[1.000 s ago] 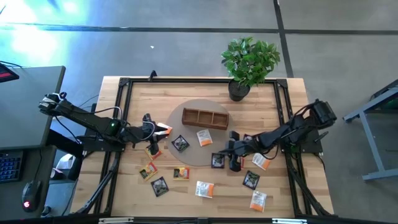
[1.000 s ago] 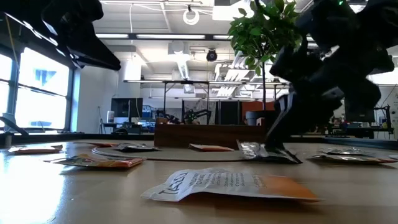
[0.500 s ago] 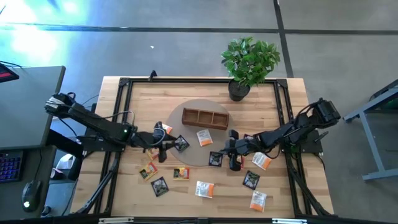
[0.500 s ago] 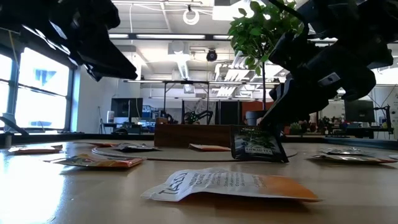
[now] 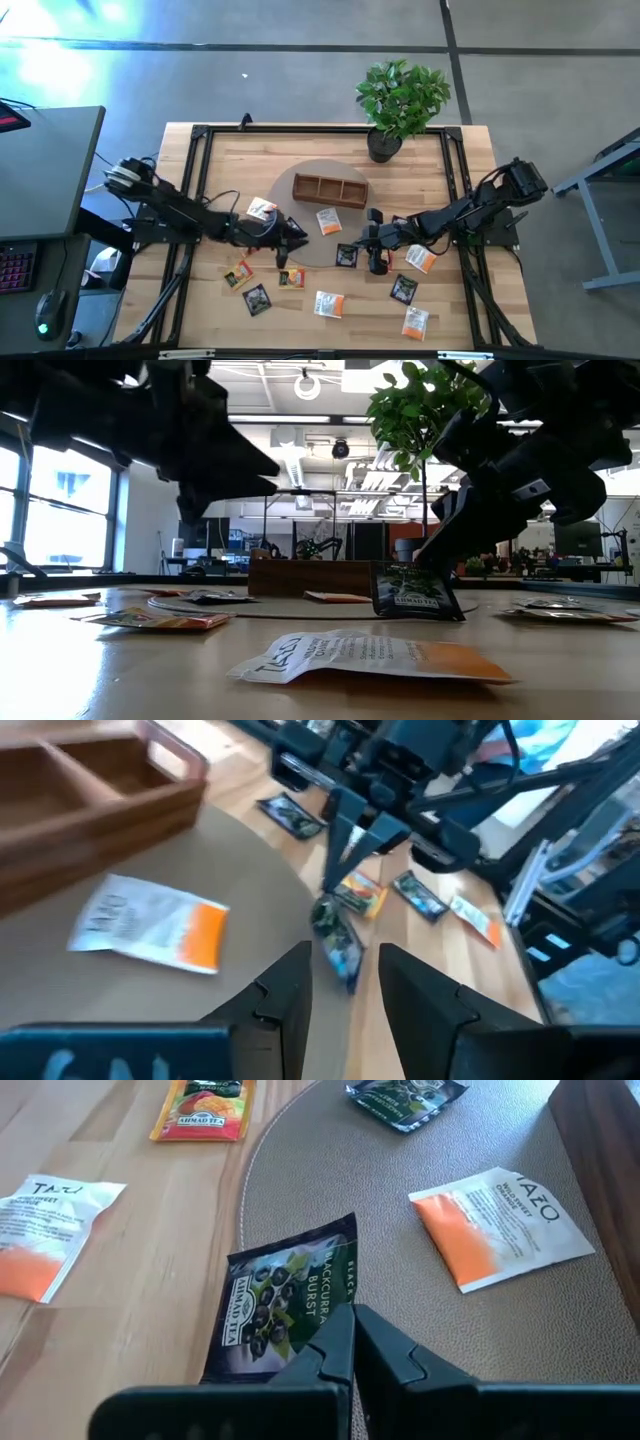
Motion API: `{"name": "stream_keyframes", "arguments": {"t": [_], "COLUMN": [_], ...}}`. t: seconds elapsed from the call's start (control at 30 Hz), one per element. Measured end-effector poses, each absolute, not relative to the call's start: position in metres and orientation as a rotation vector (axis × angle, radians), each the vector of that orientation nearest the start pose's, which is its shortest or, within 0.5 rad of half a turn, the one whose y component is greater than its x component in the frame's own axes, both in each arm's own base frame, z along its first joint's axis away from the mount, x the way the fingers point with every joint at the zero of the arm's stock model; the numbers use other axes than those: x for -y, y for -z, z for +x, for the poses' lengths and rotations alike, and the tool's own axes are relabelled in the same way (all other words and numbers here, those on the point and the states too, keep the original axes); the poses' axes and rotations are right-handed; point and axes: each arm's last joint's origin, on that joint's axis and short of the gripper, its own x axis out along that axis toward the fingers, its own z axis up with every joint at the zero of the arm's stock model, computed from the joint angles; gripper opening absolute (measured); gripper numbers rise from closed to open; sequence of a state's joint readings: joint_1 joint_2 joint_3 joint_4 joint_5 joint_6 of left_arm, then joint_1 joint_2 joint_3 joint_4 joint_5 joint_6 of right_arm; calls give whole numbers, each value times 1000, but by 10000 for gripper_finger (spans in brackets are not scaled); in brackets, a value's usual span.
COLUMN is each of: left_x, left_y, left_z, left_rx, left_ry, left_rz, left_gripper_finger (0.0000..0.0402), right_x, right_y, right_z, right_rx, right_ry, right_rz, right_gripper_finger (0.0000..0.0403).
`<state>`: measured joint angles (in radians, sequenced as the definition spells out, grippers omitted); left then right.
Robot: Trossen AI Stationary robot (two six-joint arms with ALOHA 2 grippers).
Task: Pick & Place Tea
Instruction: Put the black tea bag into the left side area of the wooden organizer
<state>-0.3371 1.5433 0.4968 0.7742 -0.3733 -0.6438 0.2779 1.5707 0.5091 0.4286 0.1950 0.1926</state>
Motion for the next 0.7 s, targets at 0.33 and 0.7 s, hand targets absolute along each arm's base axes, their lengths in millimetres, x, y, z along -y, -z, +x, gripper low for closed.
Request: {"name": "stream_keyframes", "arguments": {"t": [0.33,0.7], "left_x": [72,78], "left_y": [-137,-132], "left_z": [338,371], "left_rx": [-358,-535], "left_ry": [-27,-62], "left_rz": [-591,-582], "left_gripper_finger": [200,264], "right_x": [-69,-68], "right_y": [-126,-126], "right_z": [261,261], "right_rx": [-620,-619], "right_ry": [-44,-43], "right_rz": [0,-22], "right_gripper_finger": [0,0]}}
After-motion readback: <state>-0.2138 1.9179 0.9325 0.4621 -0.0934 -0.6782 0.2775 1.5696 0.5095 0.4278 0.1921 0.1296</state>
